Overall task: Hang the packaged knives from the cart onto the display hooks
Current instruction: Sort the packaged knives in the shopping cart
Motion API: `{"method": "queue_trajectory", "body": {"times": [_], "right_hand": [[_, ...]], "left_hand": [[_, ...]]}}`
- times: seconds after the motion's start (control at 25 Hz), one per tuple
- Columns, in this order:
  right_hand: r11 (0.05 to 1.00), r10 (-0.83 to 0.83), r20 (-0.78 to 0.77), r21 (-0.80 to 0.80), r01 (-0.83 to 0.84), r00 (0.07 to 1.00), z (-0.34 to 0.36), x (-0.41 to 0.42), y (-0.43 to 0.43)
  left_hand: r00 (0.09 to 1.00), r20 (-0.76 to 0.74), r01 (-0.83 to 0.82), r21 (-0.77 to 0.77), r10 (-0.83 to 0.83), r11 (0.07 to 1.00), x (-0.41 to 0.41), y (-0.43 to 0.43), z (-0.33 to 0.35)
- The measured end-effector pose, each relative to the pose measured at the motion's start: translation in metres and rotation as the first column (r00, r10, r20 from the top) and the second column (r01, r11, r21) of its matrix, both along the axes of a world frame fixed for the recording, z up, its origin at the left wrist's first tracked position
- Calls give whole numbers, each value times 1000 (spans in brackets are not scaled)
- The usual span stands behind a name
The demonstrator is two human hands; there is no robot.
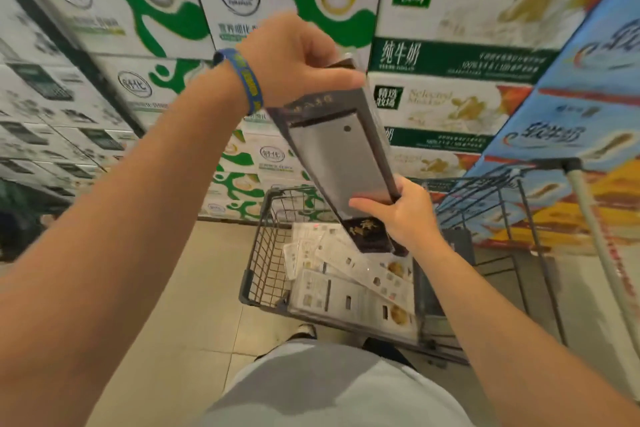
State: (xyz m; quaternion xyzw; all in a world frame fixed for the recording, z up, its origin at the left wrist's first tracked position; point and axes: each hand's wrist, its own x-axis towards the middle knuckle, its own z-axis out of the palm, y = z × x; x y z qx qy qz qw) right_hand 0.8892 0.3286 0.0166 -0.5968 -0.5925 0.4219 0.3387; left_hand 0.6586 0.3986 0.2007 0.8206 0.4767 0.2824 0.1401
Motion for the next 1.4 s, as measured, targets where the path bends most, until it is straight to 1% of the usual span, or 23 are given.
{"method": "queue_trajectory", "body": {"times": [0.08,0.12,0.16,0.2,0.24,0.28,0.32,0.36,0.4,0.48,0.52,0.68,0.8,0.88,0.96,1.0,1.04,1.12,1.2,1.24,1.28,1.32,1.4], "right_hand": [[995,-96,-151,-20,94,984,8,8,-1],[989,-146,-206,-60,136,968,13,11,0],[979,-195,-235,-113,172,952,20,15,1],[962,-244,-209,-173,210,947,26,18,3],[944,-283,-186,-227,239,941,33,19,5],[920,-324,-183,-289,264,928,39,19,7],[894,-367,-206,-348,283,907,46,19,9],[875,-404,-238,-384,296,883,52,19,10],[867,-425,-264,-393,306,866,56,20,11],[879,-417,-285,-367,304,863,59,25,11],[885,-411,-290,-352,303,864,59,28,10],[897,-387,-360,-362,255,849,50,36,4],[927,-319,-326,-303,221,890,45,37,2],[955,-239,-247,-235,182,939,40,35,5],[965,-190,-219,-224,140,957,42,25,6],[961,-184,-292,-255,109,939,44,19,6],[949,-205,-419,-306,74,884,45,13,6],[918,-271,-632,-397,-2,726,42,4,7],[892,-334,-711,-450,-35,618,31,-14,5],[869,-379,-704,-494,-30,601,26,-29,2],[842,-416,-667,-539,-16,618,19,-49,-1],[824,-419,-610,-567,0,672,11,-70,-3],[806,-367,-496,-591,3,787,-12,-113,-10]], "left_hand": [[968,165,-208,95,191,973,5,-5,-9],[922,260,-313,60,288,948,8,-11,-22],[869,309,-393,-42,386,919,14,-19,-37],[821,321,-427,-205,472,881,23,-28,-56],[781,327,-392,-408,533,824,37,-37,-78],[749,329,-301,-604,575,738,55,-48,-97],[723,328,-203,-740,608,642,74,-61,-114],[693,348,-133,-799,632,587,91,-73,-129],[652,393,-98,-805,649,586,103,-82,-139],[542,500,-108,-755,675,646,117,-93,-149],[514,532,-117,-734,673,669,118,-94,-150],[579,527,-162,-673,622,722,117,-96,-149],[562,614,-135,-593,555,794,114,-101,-153],[629,604,-218,-466,489,857,107,-105,-159],[748,494,-285,-364,444,887,100,-109,-167],[798,440,-281,-332,412,900,96,-111,-173],[840,391,-261,-317,376,912,90,-115,-180],[907,284,-204,-346,310,916,71,-118,-196],[956,181,-109,-509,230,854,45,-114,-205],[957,214,-24,-620,198,784,38,-114,-202],[925,308,76,-723,221,686,32,-113,-198],[850,411,156,-794,330,587,27,-110,-193],[660,448,227,-884,603,409,11,-110,-187]]}}
